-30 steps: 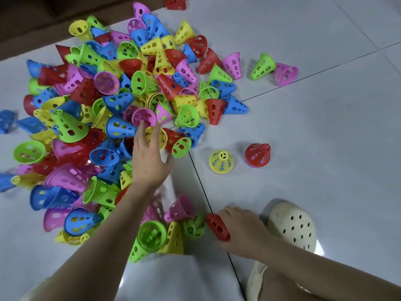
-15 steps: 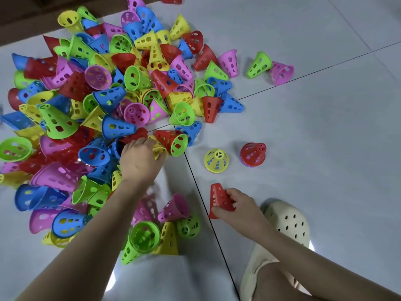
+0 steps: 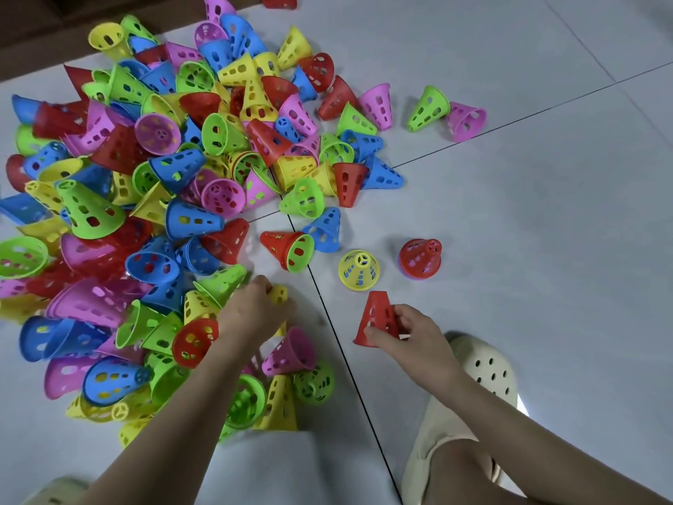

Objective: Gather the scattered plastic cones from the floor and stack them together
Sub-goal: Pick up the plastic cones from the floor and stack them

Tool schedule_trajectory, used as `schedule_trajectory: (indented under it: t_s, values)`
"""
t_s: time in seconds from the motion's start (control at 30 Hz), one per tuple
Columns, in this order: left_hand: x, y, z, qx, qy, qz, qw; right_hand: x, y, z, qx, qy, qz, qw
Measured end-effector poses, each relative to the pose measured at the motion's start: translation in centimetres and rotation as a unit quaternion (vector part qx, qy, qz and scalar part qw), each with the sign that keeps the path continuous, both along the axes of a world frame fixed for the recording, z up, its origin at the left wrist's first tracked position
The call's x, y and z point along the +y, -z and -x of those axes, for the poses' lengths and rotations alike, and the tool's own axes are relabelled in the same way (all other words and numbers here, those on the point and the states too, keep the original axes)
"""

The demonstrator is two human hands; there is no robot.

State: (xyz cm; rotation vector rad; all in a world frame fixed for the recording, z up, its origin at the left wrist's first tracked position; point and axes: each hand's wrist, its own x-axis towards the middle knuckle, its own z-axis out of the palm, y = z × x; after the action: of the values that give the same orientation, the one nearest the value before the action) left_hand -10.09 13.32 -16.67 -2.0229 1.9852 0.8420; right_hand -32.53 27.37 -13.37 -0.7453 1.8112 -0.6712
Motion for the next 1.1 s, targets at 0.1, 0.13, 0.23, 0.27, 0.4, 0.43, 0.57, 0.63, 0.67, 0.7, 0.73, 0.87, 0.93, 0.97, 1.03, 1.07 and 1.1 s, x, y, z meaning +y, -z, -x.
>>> schedule_trajectory:
  t_s: [0.1, 0.13, 0.23, 0.27, 0.4, 0.43, 0.57, 0.63, 0.67, 0.7, 0.73, 0.87, 0.93, 0.97, 1.03, 1.07, 1.1]
  values:
    - [0.0, -0.3, 0.3, 0.0, 0.017, 0.004, 1.0, -0.6, -0.3, 0.8, 0.019, 0.017, 0.029, 0.999]
    - [-0.1, -0.5, 0.5, 0.022, 0.01, 0.003, 1.0, -1.0, -0.5, 1.1, 0.03, 0.027, 0.047, 0.998]
    - [-0.5, -1.9, 1.6, 0.137, -0.02, 0.016, 0.99, -2.4, -1.8, 2.4, 0.075, 0.077, 0.128, 0.986]
    - [-0.6, -2.5, 2.0, 0.174, -0.026, 0.031, 0.984, -2.9, -2.3, 2.9, 0.091, 0.095, 0.157, 0.979]
    - [-0.9, -5.2, 4.3, 0.309, -0.043, 0.085, 0.946, -4.7, -3.0, 5.8, 0.093, 0.141, 0.202, 0.965]
    - [-0.9, -5.7, 4.9, 0.34, -0.044, 0.092, 0.935, -5.0, -2.7, 6.5, 0.085, 0.145, 0.201, 0.965]
    - [-0.8, -6.5, 7.0, 0.403, -0.013, 0.125, 0.907, -5.3, -1.0, 8.5, 0.105, 0.166, 0.194, 0.961]
    - [-0.5, -6.3, 7.9, 0.42, 0.0, 0.121, 0.9, -5.2, -0.1, 8.9, 0.128, 0.149, 0.179, 0.964]
    - [-0.3, -6.2, 8.3, 0.426, 0.005, 0.116, 0.897, -5.1, 0.3, 8.9, 0.14, 0.132, 0.172, 0.966]
    - [-0.1, -6.0, 8.7, 0.426, 0.011, 0.114, 0.897, -5.1, 0.9, 8.9, 0.153, 0.11, 0.166, 0.968]
    - [0.2, -5.8, 9.0, 0.424, 0.021, 0.115, 0.898, -5.0, 1.5, 8.8, 0.165, 0.086, 0.16, 0.969]
    - [0.8, -4.2, 10.0, 0.391, 0.072, 0.099, 0.912, -4.7, 3.3, 8.4, 0.2, 0.02, 0.134, 0.97]
    - [0.9, -3.4, 10.3, 0.378, 0.094, 0.095, 0.916, -4.6, 3.6, 8.5, 0.219, -0.003, 0.131, 0.967]
    - [0.9, -3.1, 10.4, 0.371, 0.102, 0.098, 0.918, -4.6, 3.7, 8.7, 0.224, -0.012, 0.128, 0.966]
    - [1.0, -2.3, 10.4, 0.349, 0.104, 0.098, 0.926, -4.6, 3.6, 8.9, 0.225, -0.02, 0.126, 0.966]
    - [1.1, -1.9, 10.3, 0.341, 0.098, 0.089, 0.931, -4.6, 3.6, 8.9, 0.222, -0.02, 0.126, 0.967]
    - [1.1, -1.4, 10.1, 0.342, 0.088, 0.072, 0.933, -4.6, 3.6, 8.9, 0.22, -0.017, 0.125, 0.967]
